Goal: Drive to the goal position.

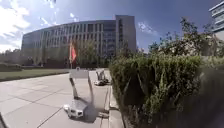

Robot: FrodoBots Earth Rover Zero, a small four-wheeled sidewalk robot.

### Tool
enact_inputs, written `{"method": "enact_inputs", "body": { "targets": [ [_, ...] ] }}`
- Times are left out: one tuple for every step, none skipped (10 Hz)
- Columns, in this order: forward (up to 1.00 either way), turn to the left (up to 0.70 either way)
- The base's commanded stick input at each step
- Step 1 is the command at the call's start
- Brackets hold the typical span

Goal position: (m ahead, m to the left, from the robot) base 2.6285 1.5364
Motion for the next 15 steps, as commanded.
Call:
{"method": "enact_inputs", "body": {
  "targets": [
    [0.33, 0.04],
    [0.33, 0.04],
    [0.33, 0.04],
    [0.33, 0.04],
    [0.32, 0.04],
    [0.33, 0.04],
    [0.33, 0.04],
    [0.12, 0.02],
    [0.06, 0.01],
    [0.06, 0.01],
    [0.06, 0.01],
    [0.07, 0.01],
    [0.06, 0.01],
    [0.06, 0.01],
    [0.07, 0.01]
  ]
}}
